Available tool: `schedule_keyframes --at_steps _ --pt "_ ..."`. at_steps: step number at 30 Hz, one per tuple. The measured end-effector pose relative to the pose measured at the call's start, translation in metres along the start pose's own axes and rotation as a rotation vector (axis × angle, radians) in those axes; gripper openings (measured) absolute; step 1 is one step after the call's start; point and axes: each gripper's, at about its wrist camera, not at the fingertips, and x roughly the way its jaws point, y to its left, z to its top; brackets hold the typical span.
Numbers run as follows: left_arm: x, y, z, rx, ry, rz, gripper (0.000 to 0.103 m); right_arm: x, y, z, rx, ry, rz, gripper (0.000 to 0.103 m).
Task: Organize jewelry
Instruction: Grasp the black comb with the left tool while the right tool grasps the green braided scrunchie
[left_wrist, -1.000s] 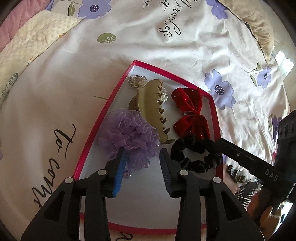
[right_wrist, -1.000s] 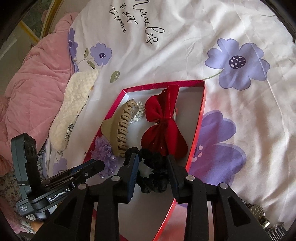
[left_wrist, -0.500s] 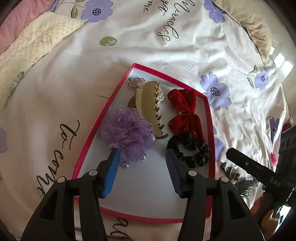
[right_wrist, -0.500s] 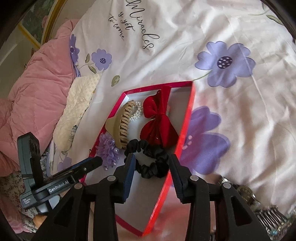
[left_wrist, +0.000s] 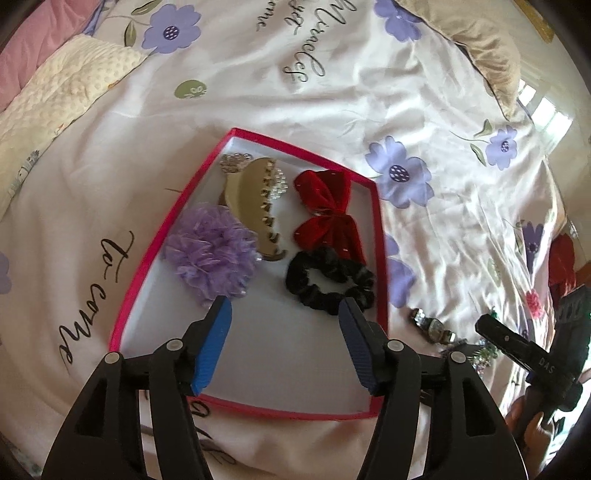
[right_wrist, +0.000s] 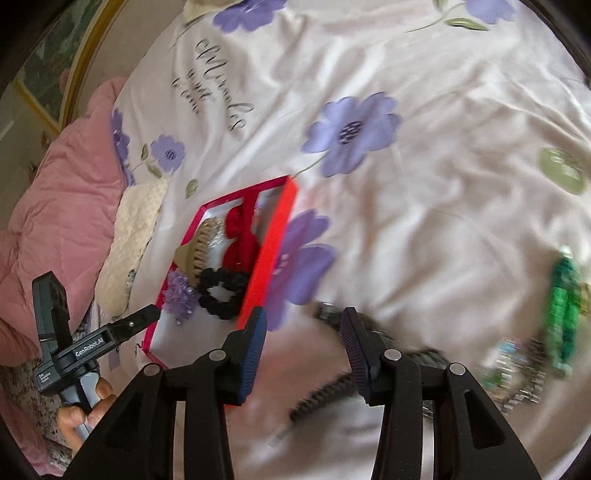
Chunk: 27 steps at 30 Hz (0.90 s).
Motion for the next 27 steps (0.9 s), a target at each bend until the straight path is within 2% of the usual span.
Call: schedule_keyframes --at_steps 15,27 --pt "0.0 -0.079 -0.023 0.188 0.044 -0.082 0.063 -0.067 -0.081 -0.017 0.113 -0.087 -0.113 0.046" --pt "0.011 -0.139 -0.052 0.368 0.107 -0.114 0.064 -0.084 -0.119 -0.019 0.156 -0.109 -0.192 0.046"
